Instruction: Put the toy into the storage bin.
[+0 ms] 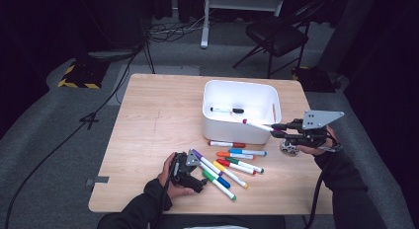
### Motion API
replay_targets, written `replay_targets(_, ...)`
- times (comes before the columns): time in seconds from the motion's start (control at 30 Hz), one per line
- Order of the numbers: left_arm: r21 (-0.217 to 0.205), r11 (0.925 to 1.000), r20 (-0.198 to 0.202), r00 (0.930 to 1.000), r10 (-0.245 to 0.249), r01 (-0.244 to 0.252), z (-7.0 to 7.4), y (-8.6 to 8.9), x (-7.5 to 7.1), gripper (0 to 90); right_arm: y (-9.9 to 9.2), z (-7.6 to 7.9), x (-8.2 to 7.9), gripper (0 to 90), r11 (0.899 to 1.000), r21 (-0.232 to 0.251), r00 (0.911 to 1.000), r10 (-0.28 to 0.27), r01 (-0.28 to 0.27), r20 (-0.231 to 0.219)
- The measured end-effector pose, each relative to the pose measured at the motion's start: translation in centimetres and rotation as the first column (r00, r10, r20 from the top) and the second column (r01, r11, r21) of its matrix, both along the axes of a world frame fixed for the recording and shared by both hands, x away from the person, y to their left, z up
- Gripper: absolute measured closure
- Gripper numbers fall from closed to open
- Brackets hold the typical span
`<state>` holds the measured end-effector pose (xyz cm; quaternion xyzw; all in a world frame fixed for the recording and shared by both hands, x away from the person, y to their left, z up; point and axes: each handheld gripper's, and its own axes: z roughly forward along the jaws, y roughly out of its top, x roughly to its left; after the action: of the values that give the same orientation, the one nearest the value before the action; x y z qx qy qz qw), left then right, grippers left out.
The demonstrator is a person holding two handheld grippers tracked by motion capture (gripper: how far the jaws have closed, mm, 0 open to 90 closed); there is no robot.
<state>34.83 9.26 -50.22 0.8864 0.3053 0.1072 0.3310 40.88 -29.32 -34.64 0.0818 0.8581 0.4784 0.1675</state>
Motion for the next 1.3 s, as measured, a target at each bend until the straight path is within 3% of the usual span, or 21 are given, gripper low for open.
replay_targets(0.37,0.001,1.0,0.001,1.0,0.0,0.0,0.0,0.0,0.0,0.7,0.5,2.4,2.0,75.1,1.0,0.003,0.9993,-0.027,0.027,0.026)
replay_targets(0.7,0.001,1.0,0.001,1.0,0.0,0.0,0.0,0.0,0.0,0.7,1.9,4.0,4.7,75.1,0.998,-0.018,0.9983,-0.057,0.057,0.015)
replay_targets(1.07,0.0,1.0,0.0,1.0,0.0,0.0,0.0,0.0,0.0,0.7,3.7,3.6,7.5,75.1,0.994,-0.061,0.9957,-0.091,0.09,-0.015)
replay_targets(1.3,0.0,1.0,-0.002,1.0,-0.003,0.003,0.0,0.0,0.0,0.7,4.9,2.5,8.6,75.1,0.989,-0.122,0.9948,-0.091,0.085,-0.044)
